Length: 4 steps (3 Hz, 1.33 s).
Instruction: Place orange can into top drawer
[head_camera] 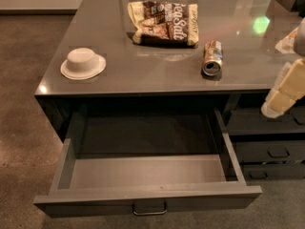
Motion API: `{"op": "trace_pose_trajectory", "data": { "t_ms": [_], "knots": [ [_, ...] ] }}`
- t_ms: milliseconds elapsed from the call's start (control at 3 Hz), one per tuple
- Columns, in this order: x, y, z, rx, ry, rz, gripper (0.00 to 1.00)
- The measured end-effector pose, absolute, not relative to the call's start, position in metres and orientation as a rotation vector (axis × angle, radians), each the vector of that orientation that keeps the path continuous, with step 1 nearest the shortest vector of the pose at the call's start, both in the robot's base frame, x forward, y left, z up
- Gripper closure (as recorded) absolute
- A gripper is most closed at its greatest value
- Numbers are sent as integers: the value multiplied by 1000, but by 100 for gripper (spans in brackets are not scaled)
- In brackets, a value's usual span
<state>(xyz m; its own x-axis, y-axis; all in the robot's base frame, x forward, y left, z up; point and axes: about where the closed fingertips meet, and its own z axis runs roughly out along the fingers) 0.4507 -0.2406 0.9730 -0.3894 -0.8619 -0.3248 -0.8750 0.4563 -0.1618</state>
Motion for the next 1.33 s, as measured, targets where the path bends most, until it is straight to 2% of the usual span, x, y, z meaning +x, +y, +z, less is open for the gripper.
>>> {"op": "trace_pose_trajectory", "data": {
  "t_ms": [667,1333],
  "knots": [
    [475,-258,945,-774,2510,520,0],
    [483,-261,951,-663,2450,564,0]
  ]
}}
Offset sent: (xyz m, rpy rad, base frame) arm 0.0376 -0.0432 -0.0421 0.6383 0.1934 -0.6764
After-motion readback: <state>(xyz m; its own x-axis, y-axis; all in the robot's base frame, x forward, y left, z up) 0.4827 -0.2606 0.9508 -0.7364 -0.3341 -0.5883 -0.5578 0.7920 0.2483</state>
